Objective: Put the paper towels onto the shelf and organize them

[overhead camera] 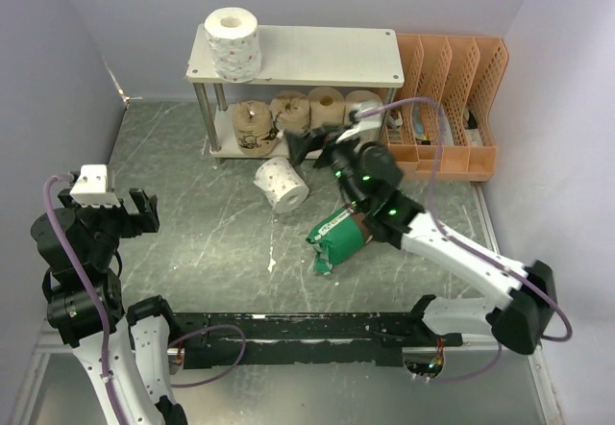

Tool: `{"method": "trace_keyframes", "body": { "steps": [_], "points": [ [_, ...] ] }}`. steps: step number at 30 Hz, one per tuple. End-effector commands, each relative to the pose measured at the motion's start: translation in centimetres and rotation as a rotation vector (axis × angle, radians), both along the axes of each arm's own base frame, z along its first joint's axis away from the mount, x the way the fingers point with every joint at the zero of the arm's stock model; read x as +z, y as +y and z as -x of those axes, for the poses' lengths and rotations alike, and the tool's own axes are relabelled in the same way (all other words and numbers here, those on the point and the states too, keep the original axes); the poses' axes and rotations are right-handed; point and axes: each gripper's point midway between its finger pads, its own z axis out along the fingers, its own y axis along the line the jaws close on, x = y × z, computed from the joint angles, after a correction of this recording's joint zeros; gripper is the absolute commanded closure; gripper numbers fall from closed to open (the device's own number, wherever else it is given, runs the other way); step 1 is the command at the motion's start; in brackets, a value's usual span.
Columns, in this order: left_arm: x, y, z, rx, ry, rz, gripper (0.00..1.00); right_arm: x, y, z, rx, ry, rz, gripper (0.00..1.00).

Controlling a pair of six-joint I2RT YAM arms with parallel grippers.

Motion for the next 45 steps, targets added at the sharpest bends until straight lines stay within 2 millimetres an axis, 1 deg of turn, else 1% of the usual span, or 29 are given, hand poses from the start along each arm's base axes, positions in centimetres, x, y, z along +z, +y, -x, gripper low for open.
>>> {"method": "trace_keyframes", "body": {
  "steps": [1, 2, 4, 8, 9, 12, 13, 18, 19, 21, 25, 32, 36, 39, 42, 45],
  "points": [
    [0.6, 0.1, -0.3, -0.004, -0.026, -0.01, 0.02, -12.7, 7.3, 4.0, 0.298, 0.499, -0.303, 0.0],
    [0.5, 0.1, -0.3, -0.003, -0.026, -0.01, 0.02, -13.0, 7.5, 4.4, 0.319, 0.507, -0.376, 0.0],
    [0.6, 0.1, -0.2, 0.0, -0.031, -0.011, 0.02, -14.7, 7.2, 4.1, 0.279, 0.561, -0.459, 0.0],
    [1.0, -0.1, 0.3, -0.001, -0.05, -0.022, 0.02, -19.0, 6.4, 2.2, 0.075, 0.645, -0.412, 0.02],
    [1.1, -0.1, 0.4, -0.002, -0.056, -0.025, 0.02, -20.4, 6.0, 1.8, 0.024, 0.67, -0.402, 0.02],
    [1.2, -0.2, 0.6, -0.001, -0.065, -0.029, 0.02, -23.2, 5.5, 1.1, -0.056, 0.707, -0.396, 0.04],
    [1.2, -0.2, 0.5, -0.001, -0.064, -0.028, 0.02, -24.0, 5.6, 0.9, -0.069, 0.72, -0.395, 0.04],
    [1.1, -0.2, 0.4, -0.003, -0.057, -0.025, 0.02, -26.8, 7.0, 0.4, -0.067, 0.792, -0.411, 0.04],
    [1.1, -0.1, 0.3, -0.003, -0.056, -0.024, 0.02, -27.5, 7.1, 0.3, -0.082, 0.816, -0.407, 0.04],
    [1.1, -0.1, 0.3, -0.003, -0.056, -0.024, 0.02, -29.1, 6.7, 0.1, -0.146, 0.865, -0.387, 0.04],
    [1.1, -0.1, 0.3, -0.002, -0.055, -0.024, 0.02, -30.1, 6.4, -0.4, -0.191, 0.861, -0.394, 0.05],
    [1.1, -0.3, 0.3, -0.012, -0.057, -0.027, 0.02, -28.9, 6.5, -2.2, -0.234, 0.79, -0.347, 0.06],
    [1.1, -0.3, 0.3, -0.013, -0.057, -0.028, 0.02, -28.9, 6.3, -2.9, -0.259, 0.765, -0.326, 0.12],
    [1.1, -0.4, 0.4, -0.016, -0.059, -0.03, 0.02, -29.8, 6.1, -3.3, -0.287, 0.769, -0.3, 0.23],
    [1.2, -0.4, 0.4, -0.018, -0.06, -0.03, 0.02, -30.6, 5.7, -3.5, -0.326, 0.772, -0.272, 0.26],
    [1.1, -0.4, 0.3, -0.021, -0.058, -0.03, 0.02, -31.2, 5.5, -3.7, -0.344, 0.769, -0.252, 0.26]
  ]
}}
